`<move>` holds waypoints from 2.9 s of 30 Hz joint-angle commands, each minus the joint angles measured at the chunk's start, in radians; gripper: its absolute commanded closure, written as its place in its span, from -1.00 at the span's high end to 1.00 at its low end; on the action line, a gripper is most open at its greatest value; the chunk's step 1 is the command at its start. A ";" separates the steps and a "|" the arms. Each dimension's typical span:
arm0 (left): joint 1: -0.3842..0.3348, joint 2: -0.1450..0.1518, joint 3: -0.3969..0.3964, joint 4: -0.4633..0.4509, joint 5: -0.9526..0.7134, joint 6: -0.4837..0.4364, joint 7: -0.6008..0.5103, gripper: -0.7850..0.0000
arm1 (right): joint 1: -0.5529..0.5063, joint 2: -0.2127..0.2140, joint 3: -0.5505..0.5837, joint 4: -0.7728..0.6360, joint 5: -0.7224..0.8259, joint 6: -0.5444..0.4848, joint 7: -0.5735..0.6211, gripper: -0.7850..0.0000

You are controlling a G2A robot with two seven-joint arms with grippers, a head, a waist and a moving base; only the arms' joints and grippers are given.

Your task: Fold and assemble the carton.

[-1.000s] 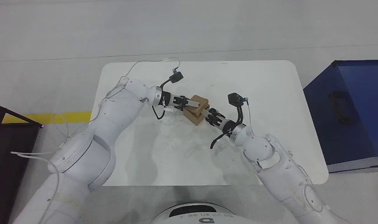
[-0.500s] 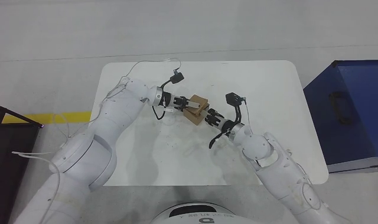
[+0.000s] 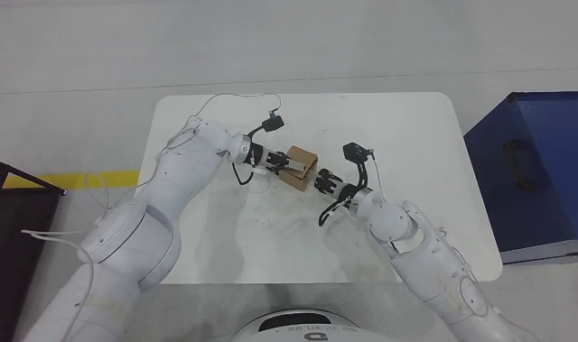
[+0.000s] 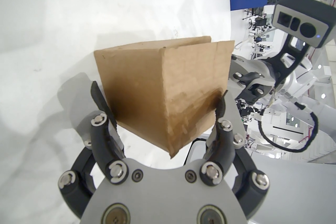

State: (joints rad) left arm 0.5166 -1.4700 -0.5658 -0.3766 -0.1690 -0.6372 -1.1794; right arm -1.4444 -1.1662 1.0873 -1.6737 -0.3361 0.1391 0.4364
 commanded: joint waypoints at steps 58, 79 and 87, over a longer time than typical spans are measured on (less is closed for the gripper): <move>-0.022 -0.013 -0.056 0.041 0.028 0.001 -0.005 1.00 | 0.021 -0.030 0.033 -0.026 -0.055 0.088 -0.099 -0.09; 0.102 0.261 -0.349 -0.235 -0.302 0.027 -0.030 1.00 | 0.177 -0.064 -0.104 0.081 -0.090 -0.046 0.002 -1.00; 0.232 0.344 -0.443 -0.433 -0.293 0.061 -0.065 1.00 | 0.190 -0.064 -0.101 0.090 -0.122 -0.045 0.032 -1.00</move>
State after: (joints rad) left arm 0.7376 -1.1318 -1.0007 -0.7942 -0.4629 -0.5789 -1.2414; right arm -1.2544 -1.2308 0.9837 -1.5810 -0.4558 0.0965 0.4683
